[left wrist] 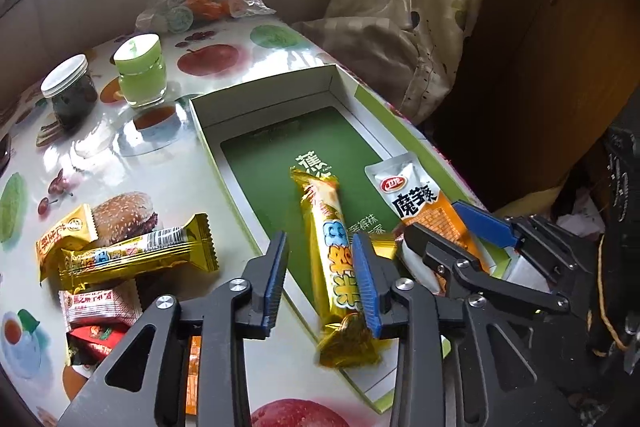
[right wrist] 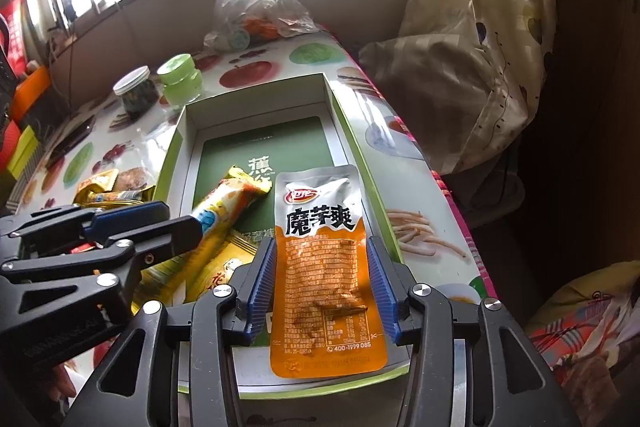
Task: Organize snacks
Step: 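Open the left gripper to drop the wafer bar while the right gripper releases the orange packet, then withdraw both grippers from the green box back toward the snack pile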
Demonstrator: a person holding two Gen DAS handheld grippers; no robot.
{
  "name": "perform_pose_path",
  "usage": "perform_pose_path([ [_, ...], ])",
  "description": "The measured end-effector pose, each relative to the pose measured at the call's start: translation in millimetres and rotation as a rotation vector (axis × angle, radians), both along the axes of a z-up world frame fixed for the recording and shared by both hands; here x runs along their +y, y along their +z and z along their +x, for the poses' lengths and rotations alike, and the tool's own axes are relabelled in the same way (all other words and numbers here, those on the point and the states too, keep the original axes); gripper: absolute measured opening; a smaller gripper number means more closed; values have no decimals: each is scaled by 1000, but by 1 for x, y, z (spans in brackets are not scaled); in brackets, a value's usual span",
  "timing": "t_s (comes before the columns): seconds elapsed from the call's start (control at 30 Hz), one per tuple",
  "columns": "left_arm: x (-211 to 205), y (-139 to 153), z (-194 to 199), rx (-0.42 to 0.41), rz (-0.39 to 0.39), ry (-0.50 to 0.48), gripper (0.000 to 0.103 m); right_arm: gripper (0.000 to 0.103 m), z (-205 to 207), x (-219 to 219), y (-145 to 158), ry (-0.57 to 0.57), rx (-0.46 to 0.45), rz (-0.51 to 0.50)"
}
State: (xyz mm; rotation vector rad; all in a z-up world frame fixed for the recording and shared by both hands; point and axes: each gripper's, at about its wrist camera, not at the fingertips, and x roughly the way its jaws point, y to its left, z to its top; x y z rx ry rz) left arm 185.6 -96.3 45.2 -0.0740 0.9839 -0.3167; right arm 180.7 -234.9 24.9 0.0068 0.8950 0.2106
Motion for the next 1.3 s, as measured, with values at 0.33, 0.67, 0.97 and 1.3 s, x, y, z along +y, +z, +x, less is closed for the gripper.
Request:
perform_pose_path([
  [0.33,3,7,-10,-19,-3,9,45,52,-11,0,5,-7,-23,-7],
  [0.67,16,19,-31,-60,-4,31,48,53,-25,2,17,-14,-49,8],
  [0.97,38,27,-55,-102,6,72,48,53,-43,14,29,8,-81,38],
  [1.3,61,36,-75,-156,32,121,48,53,-57,35,39,59,-107,50],
])
